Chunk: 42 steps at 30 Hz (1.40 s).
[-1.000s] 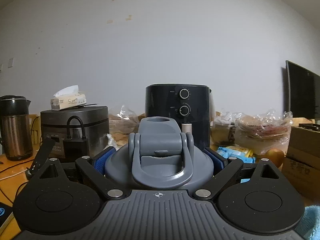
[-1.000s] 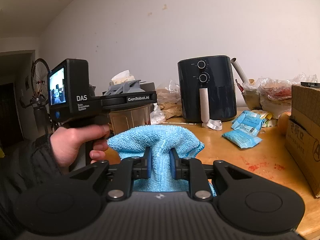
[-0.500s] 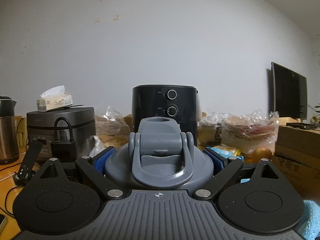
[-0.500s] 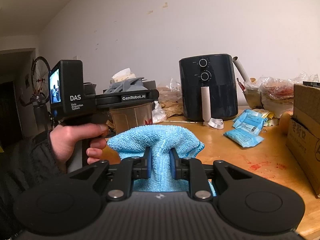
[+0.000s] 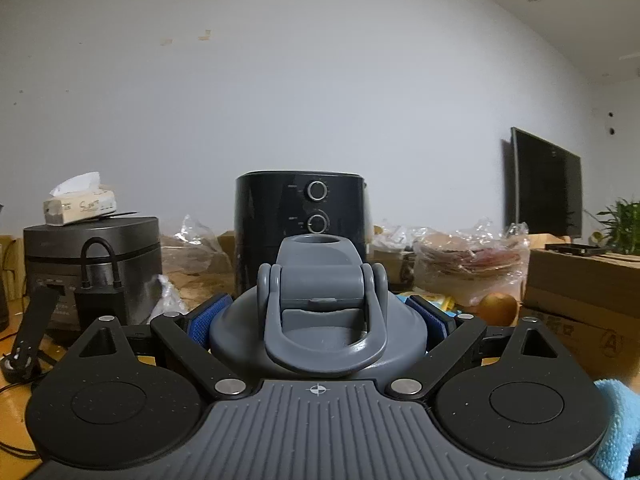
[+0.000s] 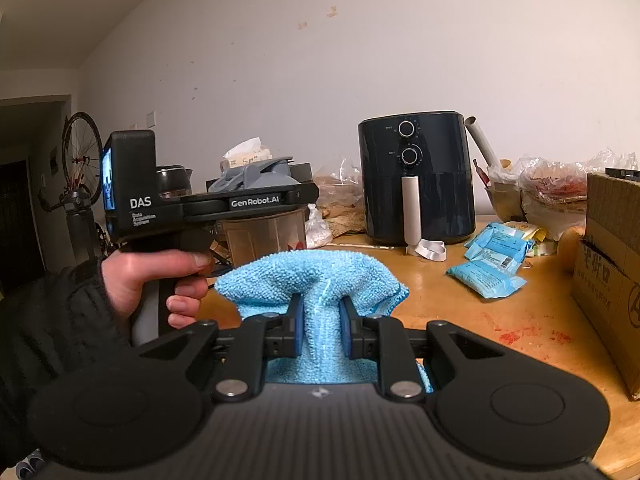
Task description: Clean container
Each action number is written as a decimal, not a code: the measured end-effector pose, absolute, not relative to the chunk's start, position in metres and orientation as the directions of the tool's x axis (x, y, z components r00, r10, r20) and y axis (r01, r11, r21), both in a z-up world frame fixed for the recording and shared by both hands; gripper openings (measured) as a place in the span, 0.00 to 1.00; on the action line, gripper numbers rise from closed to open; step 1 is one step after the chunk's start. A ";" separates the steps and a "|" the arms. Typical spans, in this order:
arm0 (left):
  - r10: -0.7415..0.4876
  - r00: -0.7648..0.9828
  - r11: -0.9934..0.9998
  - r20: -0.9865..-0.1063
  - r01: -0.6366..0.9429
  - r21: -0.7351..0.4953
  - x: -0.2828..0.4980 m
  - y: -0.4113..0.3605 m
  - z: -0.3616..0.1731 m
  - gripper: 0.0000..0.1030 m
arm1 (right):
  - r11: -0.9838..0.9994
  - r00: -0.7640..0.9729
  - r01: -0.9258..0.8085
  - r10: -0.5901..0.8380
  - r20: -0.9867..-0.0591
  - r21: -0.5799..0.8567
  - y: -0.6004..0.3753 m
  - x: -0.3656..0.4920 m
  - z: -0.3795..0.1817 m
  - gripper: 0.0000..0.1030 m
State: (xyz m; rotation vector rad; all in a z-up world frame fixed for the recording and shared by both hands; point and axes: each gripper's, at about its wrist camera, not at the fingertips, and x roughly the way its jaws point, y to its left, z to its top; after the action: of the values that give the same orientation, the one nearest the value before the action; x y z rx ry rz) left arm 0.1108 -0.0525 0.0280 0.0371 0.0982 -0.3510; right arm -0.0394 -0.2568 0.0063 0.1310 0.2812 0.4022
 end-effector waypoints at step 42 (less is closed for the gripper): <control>-0.657 0.744 0.748 -0.119 0.664 0.017 0.139 -0.026 0.024 0.92 | 0.909 0.886 -0.386 0.413 -0.212 0.158 -0.241 -0.034 0.006 0.16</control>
State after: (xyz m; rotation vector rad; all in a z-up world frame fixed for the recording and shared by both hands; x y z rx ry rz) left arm 0.1386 -0.0258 0.0243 0.0598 0.1076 -0.7238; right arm -0.0340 -0.2413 0.0062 0.1125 0.2445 0.4167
